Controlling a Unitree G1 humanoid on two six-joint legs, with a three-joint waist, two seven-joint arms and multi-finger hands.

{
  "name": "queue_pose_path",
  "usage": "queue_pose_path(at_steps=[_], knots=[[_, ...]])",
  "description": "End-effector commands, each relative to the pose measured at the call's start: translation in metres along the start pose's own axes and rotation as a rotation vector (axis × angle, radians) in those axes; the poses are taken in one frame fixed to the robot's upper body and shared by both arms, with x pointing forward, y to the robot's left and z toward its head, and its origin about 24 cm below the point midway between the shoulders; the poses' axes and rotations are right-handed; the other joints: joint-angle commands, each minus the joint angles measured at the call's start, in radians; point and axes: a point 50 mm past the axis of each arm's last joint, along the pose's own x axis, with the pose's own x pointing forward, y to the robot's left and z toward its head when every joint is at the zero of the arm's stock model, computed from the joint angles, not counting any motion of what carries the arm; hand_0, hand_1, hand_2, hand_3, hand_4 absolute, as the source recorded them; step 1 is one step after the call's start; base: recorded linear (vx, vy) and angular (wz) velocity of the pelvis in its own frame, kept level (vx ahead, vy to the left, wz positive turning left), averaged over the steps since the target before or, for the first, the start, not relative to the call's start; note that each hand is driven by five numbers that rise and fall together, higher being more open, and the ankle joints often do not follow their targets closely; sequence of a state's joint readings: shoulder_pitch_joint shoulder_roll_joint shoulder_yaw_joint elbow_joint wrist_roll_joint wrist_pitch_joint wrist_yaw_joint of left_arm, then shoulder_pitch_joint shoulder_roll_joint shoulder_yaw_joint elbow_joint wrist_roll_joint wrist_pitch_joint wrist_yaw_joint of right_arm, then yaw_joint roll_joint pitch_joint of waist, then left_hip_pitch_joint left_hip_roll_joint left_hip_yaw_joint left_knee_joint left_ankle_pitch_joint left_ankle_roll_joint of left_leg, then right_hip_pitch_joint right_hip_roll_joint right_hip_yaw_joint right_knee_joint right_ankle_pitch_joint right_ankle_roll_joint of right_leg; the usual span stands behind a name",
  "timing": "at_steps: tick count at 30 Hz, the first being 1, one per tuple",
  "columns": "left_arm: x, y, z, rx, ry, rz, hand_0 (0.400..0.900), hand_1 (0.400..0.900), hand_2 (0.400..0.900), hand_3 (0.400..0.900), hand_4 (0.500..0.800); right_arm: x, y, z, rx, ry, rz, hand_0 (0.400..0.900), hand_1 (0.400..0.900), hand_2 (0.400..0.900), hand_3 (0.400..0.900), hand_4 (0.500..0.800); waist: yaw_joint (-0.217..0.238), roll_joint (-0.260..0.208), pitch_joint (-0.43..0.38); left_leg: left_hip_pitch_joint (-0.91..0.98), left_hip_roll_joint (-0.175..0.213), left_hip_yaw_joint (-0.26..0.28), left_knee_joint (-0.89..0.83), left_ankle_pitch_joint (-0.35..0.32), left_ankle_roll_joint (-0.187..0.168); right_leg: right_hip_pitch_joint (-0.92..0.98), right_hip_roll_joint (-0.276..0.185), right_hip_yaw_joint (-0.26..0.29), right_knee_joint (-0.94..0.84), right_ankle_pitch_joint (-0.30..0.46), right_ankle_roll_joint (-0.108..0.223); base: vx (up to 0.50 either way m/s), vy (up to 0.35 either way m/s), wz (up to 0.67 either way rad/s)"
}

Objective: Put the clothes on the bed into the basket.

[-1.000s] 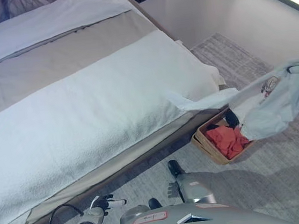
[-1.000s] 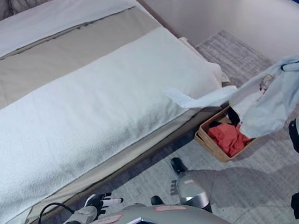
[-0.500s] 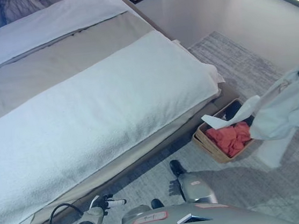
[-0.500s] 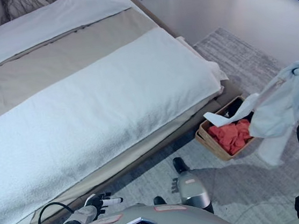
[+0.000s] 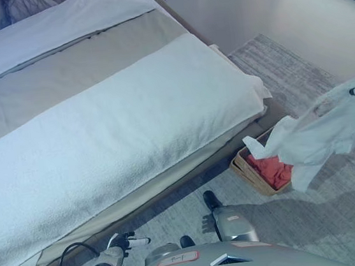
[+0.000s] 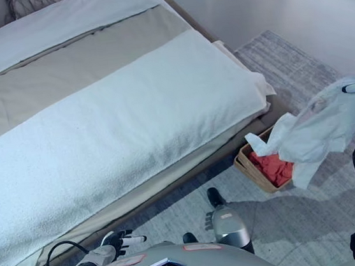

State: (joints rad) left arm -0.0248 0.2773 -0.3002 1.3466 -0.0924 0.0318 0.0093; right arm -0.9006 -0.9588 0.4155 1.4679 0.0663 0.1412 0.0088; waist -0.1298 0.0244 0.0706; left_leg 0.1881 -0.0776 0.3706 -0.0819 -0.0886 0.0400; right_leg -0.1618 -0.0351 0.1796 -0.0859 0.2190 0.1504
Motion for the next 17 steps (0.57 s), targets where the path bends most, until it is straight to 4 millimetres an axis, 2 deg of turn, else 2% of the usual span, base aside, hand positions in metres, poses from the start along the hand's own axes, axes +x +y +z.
queue_pose_path(at_steps=[1,17], knots=[[-0.0033,0.0330,-0.0184,0.024,0.056,0.101,0.900,0.900,0.900,0.900,0.800,-0.0065,-0.0462,0.0278,-0.016,-0.103,-0.156,0.900,0.900,0.900,0.900,0.800,0.028,-0.011,-0.024,-0.056,0.027,-0.102,0.089,-0.084,-0.005,-0.010,-0.031,0.042,0.091,-0.063,0.068,0.00,-0.006,0.03],[-0.0028,0.0317,-0.0152,0.038,0.048,0.094,0.900,0.900,0.900,0.900,0.800,-0.0050,-0.0444,0.0186,-0.001,-0.088,-0.150,0.900,0.900,0.900,0.900,0.800,0.044,-0.027,-0.022,-0.068,0.033,-0.124,0.089,-0.075,-0.015,-0.004,-0.043,0.012,0.089,-0.070,0.055,0.00,-0.007,0.06]])
